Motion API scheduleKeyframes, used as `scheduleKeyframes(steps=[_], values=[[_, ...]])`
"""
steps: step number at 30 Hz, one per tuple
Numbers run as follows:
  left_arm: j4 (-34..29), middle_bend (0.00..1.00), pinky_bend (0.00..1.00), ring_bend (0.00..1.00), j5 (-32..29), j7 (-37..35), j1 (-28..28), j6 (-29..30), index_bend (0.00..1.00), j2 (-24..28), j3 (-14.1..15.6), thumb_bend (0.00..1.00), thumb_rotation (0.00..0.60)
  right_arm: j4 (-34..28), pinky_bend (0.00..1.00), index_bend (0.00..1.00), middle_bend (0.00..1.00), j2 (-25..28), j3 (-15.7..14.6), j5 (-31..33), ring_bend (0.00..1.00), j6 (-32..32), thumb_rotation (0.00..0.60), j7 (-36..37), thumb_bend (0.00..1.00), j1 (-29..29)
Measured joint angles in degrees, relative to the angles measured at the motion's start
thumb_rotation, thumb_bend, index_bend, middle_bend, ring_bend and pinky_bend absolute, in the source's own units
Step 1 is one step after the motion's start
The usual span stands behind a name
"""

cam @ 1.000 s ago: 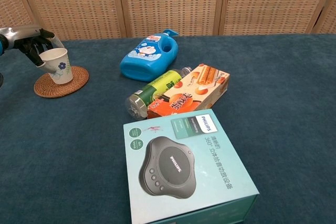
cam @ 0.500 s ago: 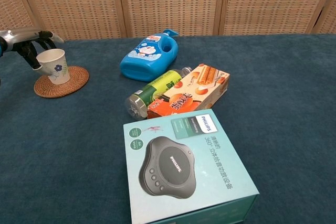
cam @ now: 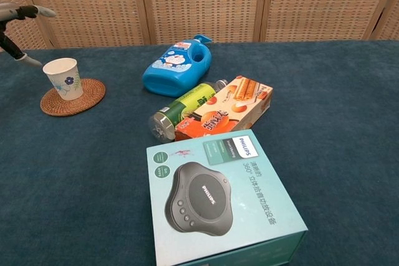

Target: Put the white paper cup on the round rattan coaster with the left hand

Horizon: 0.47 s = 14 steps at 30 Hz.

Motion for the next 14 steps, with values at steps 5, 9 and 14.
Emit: scheduleKeyframes(steps=[5, 9, 14], values=[[-8.7, 0.00, 0.00, 0.00, -1.0, 2.3, 5.0, 7.2, 0.00, 5.7, -0.5, 0.00, 0.600, -0.7, 0.00, 0.00, 0.00, 0.8, -0.2, -1.0, 0.00, 1.1, 0.600, 1.2, 0.00, -0.4], [-21.1, 0.00, 0.00, 0.00, -2.6, 6.1, 9.7, 11.7, 0.00, 11.3, -0.6, 0.00, 0.600, -0.9, 0.00, 0.00, 0.00, 1.3, -0.4, -1.7, 0.00, 1.3, 0.600, 2.4, 0.00, -0.6], [-42.0, 0.00, 0.00, 0.00, -4.8, 15.9, 16.8, 18.4, 0.00, 19.7, 0.3, 0.00, 0.600, -0.9, 0.00, 0.00, 0.00, 1.8, -0.6, -2.1, 0.00, 1.4, 0.600, 3.3, 0.00, -0.7]])
